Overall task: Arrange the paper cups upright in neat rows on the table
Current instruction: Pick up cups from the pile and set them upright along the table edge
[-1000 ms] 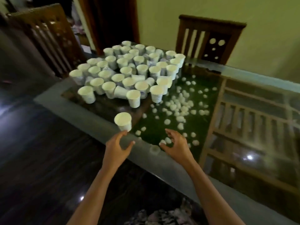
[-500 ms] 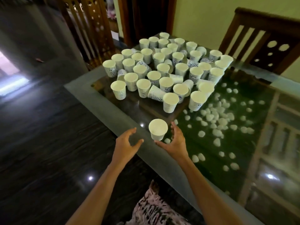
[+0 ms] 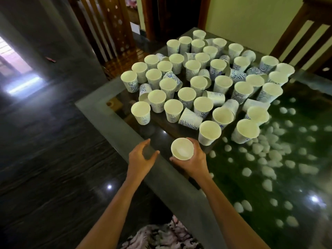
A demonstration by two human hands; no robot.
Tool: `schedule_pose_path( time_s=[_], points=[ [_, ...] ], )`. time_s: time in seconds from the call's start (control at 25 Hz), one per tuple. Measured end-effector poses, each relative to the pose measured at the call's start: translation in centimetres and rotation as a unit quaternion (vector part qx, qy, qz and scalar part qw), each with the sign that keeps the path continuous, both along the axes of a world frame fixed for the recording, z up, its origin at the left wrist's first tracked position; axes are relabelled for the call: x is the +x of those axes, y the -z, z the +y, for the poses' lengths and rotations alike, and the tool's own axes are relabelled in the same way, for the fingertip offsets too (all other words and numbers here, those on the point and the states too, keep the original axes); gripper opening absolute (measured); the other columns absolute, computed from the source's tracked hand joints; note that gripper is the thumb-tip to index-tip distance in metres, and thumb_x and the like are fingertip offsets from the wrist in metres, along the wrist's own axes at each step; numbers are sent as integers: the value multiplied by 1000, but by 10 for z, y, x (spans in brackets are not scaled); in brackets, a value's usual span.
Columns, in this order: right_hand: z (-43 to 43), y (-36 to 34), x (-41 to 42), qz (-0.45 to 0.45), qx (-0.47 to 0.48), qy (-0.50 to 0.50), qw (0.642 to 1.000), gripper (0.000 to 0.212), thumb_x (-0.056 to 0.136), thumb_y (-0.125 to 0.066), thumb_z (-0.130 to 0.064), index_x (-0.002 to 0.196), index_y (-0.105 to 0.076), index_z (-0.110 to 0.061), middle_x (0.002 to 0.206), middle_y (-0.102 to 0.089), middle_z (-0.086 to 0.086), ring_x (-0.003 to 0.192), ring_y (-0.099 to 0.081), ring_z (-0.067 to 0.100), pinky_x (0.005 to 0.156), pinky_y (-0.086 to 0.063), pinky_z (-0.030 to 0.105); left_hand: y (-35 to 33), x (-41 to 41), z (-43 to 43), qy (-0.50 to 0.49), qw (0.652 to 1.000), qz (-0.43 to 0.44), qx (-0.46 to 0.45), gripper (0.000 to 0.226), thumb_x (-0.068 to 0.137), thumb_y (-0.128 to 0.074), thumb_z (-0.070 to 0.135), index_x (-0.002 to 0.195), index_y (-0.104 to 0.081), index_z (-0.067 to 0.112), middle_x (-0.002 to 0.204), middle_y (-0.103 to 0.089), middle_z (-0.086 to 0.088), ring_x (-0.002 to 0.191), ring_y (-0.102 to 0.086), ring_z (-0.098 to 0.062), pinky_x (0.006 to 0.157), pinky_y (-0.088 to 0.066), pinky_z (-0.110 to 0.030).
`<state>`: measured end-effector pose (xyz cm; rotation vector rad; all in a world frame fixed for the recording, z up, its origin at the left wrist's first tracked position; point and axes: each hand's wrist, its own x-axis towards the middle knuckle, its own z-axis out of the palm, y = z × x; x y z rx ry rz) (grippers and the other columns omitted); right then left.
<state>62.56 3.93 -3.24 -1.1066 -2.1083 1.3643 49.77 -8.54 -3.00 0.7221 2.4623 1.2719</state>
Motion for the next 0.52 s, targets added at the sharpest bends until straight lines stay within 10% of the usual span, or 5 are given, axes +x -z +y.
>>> schedule_pose_path(
  time_s=[0.52],
  points=[
    [-7,0,-89,-34,3,63,997,85,57,-88,-30,128,-43,-19,123,-55,0,109,-48,11,92,-40,25,6,-124,26,-10,999,-51,11,83,67,-82,23,137,-40,8,138,-47,-10,124,-47,-20,100,-34,-23]
  ],
)
